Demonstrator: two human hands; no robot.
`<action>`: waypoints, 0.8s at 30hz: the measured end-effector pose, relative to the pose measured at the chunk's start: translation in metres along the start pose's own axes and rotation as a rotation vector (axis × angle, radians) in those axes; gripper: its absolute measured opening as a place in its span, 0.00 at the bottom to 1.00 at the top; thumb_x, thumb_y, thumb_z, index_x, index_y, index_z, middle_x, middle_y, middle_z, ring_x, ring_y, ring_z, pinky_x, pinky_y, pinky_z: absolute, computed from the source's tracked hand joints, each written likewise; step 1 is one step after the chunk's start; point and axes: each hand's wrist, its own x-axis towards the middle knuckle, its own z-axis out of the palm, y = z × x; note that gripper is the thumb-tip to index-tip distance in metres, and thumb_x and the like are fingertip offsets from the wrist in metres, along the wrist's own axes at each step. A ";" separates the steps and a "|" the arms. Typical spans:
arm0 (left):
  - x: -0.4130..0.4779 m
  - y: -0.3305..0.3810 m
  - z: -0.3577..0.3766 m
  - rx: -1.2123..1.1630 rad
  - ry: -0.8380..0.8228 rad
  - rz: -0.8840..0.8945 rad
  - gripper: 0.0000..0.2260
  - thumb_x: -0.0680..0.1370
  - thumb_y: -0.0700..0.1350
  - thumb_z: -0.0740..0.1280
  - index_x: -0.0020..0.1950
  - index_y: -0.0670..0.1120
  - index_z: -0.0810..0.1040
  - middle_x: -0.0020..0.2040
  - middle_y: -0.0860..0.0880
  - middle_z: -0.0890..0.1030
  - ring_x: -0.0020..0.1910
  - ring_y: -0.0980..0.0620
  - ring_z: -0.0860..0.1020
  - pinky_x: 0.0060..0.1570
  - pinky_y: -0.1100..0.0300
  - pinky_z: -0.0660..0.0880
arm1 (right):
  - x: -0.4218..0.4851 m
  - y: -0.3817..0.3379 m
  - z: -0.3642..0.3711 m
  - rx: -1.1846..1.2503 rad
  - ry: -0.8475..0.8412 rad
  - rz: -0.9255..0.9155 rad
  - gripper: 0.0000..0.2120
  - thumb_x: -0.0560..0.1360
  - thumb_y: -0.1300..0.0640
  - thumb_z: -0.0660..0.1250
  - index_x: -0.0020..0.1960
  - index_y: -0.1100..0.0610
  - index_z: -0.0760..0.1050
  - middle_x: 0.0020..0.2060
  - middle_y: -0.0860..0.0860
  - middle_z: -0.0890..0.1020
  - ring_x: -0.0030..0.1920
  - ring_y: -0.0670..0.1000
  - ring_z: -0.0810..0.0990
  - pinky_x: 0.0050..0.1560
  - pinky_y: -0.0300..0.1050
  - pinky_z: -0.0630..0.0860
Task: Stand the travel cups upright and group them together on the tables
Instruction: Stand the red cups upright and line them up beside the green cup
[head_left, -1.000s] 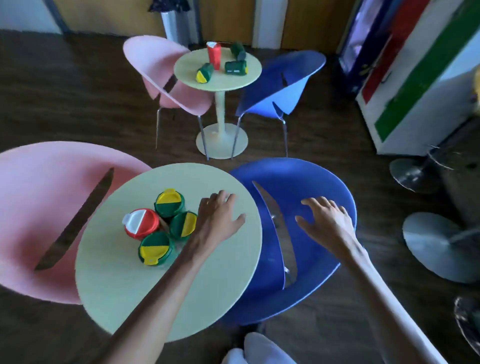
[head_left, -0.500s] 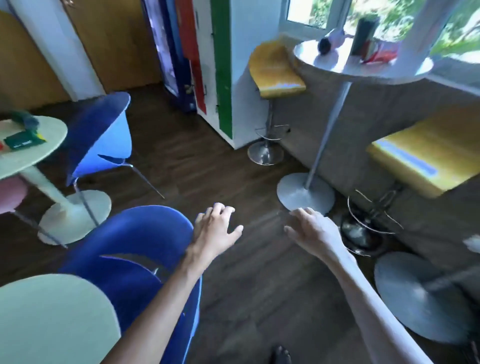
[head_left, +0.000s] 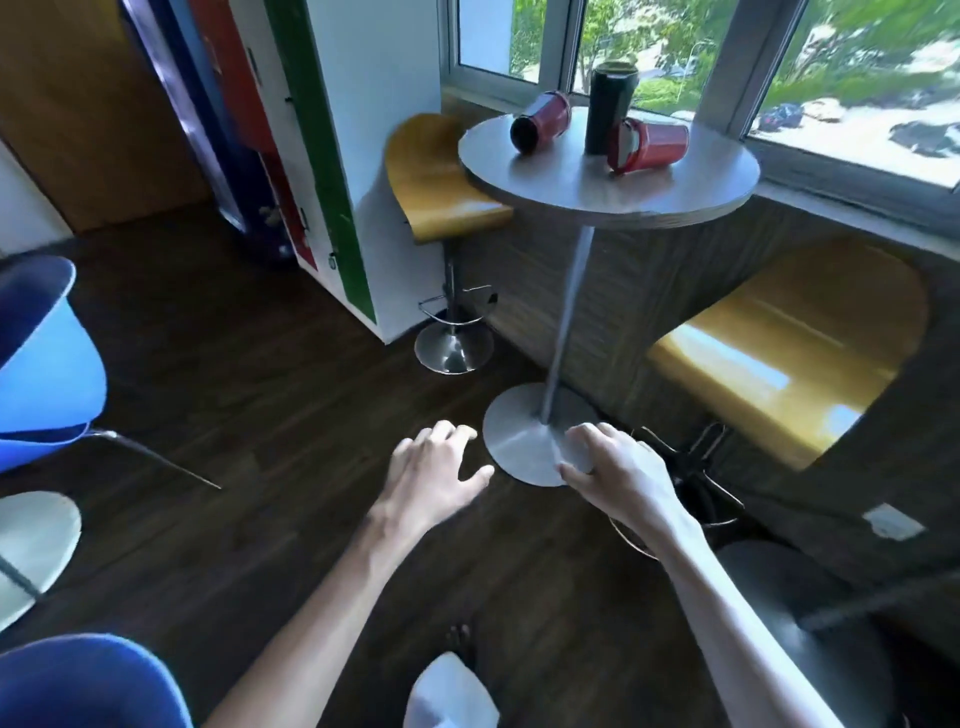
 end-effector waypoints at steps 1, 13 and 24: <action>0.025 -0.002 -0.001 0.002 0.011 0.020 0.23 0.75 0.61 0.63 0.65 0.51 0.72 0.60 0.51 0.76 0.59 0.49 0.75 0.56 0.52 0.70 | 0.020 0.003 -0.005 0.005 0.018 0.010 0.21 0.73 0.40 0.62 0.63 0.46 0.69 0.57 0.46 0.77 0.61 0.50 0.75 0.57 0.47 0.69; 0.275 0.002 -0.068 -0.082 0.289 0.215 0.20 0.74 0.58 0.66 0.61 0.49 0.77 0.55 0.50 0.80 0.55 0.49 0.78 0.54 0.52 0.74 | 0.222 0.019 -0.113 0.125 0.382 0.036 0.16 0.73 0.42 0.65 0.59 0.46 0.75 0.51 0.45 0.81 0.53 0.49 0.79 0.54 0.46 0.74; 0.461 0.102 -0.086 -0.355 0.288 0.309 0.27 0.73 0.61 0.66 0.67 0.49 0.69 0.64 0.47 0.74 0.60 0.49 0.76 0.52 0.52 0.78 | 0.379 0.134 -0.205 0.204 0.615 -0.066 0.18 0.72 0.44 0.68 0.59 0.49 0.74 0.56 0.50 0.81 0.53 0.51 0.79 0.55 0.56 0.78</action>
